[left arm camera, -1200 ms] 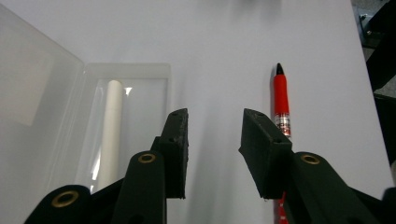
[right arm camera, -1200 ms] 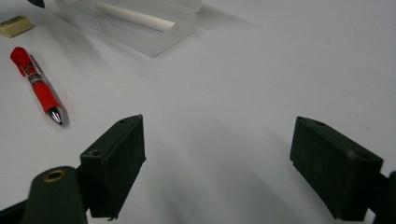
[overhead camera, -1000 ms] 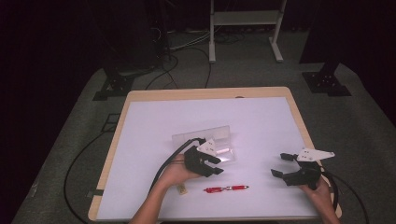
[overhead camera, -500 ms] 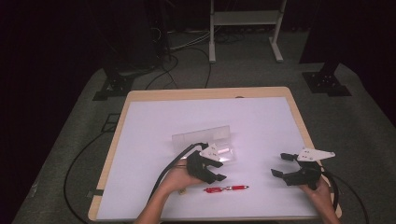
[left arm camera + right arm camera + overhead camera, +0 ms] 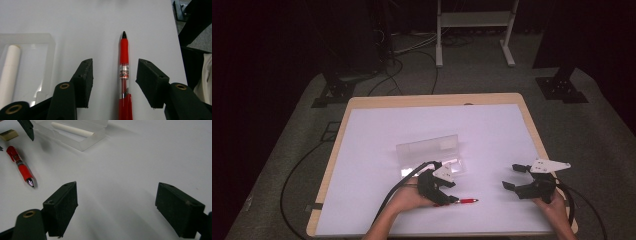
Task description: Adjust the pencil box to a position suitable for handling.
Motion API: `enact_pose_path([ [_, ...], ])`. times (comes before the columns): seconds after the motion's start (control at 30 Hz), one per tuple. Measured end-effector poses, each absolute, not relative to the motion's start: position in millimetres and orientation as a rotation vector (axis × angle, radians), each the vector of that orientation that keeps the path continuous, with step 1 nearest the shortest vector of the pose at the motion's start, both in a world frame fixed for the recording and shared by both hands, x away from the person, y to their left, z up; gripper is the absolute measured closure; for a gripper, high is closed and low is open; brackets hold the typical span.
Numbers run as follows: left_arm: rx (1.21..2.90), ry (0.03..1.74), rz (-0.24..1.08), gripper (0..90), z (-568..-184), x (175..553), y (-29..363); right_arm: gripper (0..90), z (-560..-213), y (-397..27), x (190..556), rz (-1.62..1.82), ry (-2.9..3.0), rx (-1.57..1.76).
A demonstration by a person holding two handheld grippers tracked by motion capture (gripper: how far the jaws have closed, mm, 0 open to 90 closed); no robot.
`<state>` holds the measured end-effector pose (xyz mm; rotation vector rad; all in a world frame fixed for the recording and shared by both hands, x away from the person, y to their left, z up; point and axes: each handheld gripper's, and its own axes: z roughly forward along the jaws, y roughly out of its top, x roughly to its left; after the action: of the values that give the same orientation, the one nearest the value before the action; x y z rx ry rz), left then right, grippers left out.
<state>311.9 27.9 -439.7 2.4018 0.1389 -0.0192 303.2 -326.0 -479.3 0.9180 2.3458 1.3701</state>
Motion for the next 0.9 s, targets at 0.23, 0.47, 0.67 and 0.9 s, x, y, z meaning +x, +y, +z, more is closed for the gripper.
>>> enact_pose_path([
  [0.23, 2.428, 0.099, -0.025, 54.6, -444, 307, 19, 17.0, -479, -326, 303, 1.371, 2.346, 0.918],
  [0.47, 2.460, 0.062, -0.031, 59.6, -449, 304, 14, 17.0, -479, -326, 303, 1.373, 2.347, 0.919],
  [0.67, 2.471, 0.053, -0.010, 64.0, -451, 304, 13, 17.0, -479, -326, 303, 1.376, 2.347, 0.919],
  [0.9, 2.484, 0.038, -0.007, 67.2, -454, 302, 13, 17.0, -479, -326, 303, 1.376, 2.348, 0.918],
])
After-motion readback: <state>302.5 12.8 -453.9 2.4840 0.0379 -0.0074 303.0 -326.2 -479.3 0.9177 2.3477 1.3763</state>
